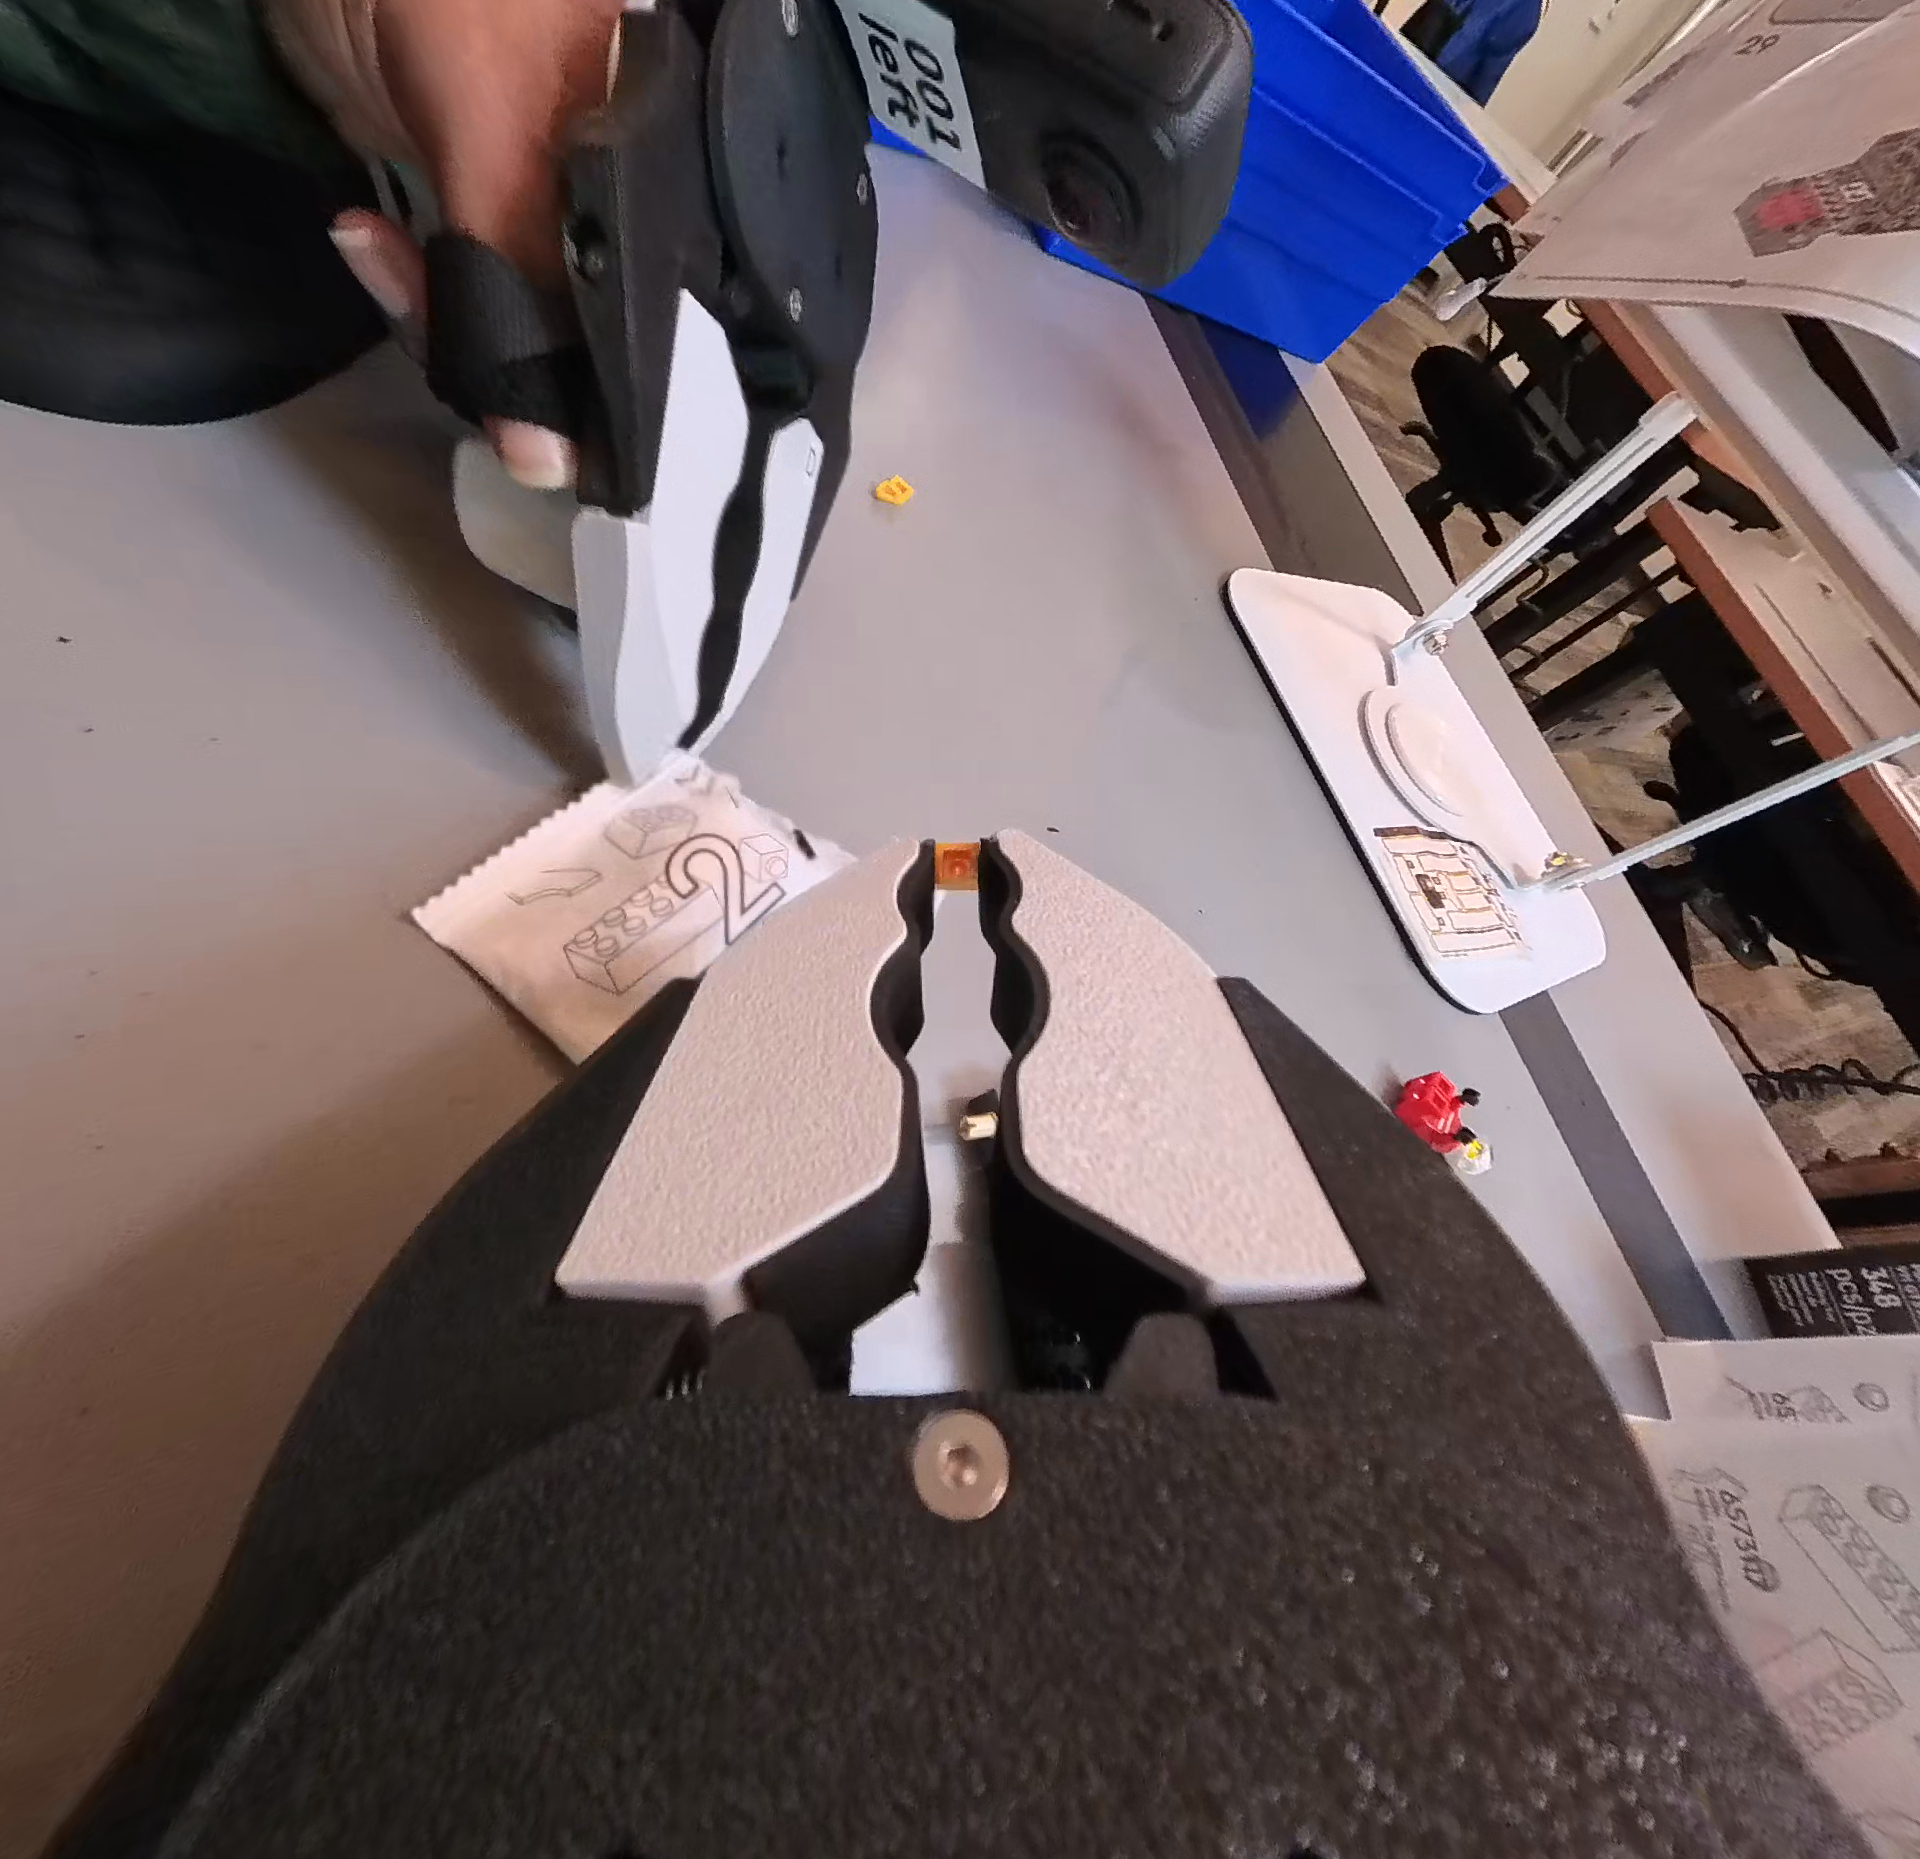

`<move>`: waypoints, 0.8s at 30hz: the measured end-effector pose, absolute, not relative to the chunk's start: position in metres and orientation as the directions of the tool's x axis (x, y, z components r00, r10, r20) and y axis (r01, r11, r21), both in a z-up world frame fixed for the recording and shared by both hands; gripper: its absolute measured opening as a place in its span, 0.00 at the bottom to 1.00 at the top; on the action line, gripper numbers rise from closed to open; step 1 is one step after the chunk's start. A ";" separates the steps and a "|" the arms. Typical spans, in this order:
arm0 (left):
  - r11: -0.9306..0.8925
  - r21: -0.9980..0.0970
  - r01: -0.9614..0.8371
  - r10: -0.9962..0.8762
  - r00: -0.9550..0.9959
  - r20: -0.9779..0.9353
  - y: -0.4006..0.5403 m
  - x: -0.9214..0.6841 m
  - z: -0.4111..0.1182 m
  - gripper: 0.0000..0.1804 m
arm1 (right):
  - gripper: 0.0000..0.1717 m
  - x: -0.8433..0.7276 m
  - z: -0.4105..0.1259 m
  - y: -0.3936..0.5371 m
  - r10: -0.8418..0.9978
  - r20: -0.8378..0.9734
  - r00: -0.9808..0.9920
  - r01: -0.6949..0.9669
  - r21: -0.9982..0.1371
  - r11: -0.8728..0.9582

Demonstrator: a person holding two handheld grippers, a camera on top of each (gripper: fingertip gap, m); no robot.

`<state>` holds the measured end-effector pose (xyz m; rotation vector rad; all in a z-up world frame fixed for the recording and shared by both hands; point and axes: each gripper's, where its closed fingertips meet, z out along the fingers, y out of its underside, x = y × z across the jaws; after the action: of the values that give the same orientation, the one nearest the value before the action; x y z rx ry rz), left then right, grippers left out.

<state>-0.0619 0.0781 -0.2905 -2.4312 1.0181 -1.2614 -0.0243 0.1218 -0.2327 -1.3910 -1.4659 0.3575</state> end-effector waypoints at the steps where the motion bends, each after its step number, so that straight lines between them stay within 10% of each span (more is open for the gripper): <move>1: -0.713 -0.503 -0.489 -0.696 0.401 0.596 0.081 -0.061 -0.292 0.01 | 0.05 -0.024 -0.233 0.122 0.864 0.459 0.208 0.553 -0.784 0.283; 8: -0.365 -0.772 -0.521 -0.902 0.402 0.155 0.102 -0.057 -0.247 0.00 | 0.04 -0.027 -0.213 0.112 0.908 0.363 0.208 0.435 -0.866 0.247; 24: -0.199 -0.773 -0.602 -0.955 0.296 0.015 0.087 -0.050 -0.248 0.00 | 0.08 -0.035 -0.219 0.101 0.924 0.347 0.161 0.468 -0.851 0.238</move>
<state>-0.0504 0.0871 -0.2481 -1.8987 1.3887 -0.6746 -0.0349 0.1005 -0.2193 -1.3870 -1.4659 0.5500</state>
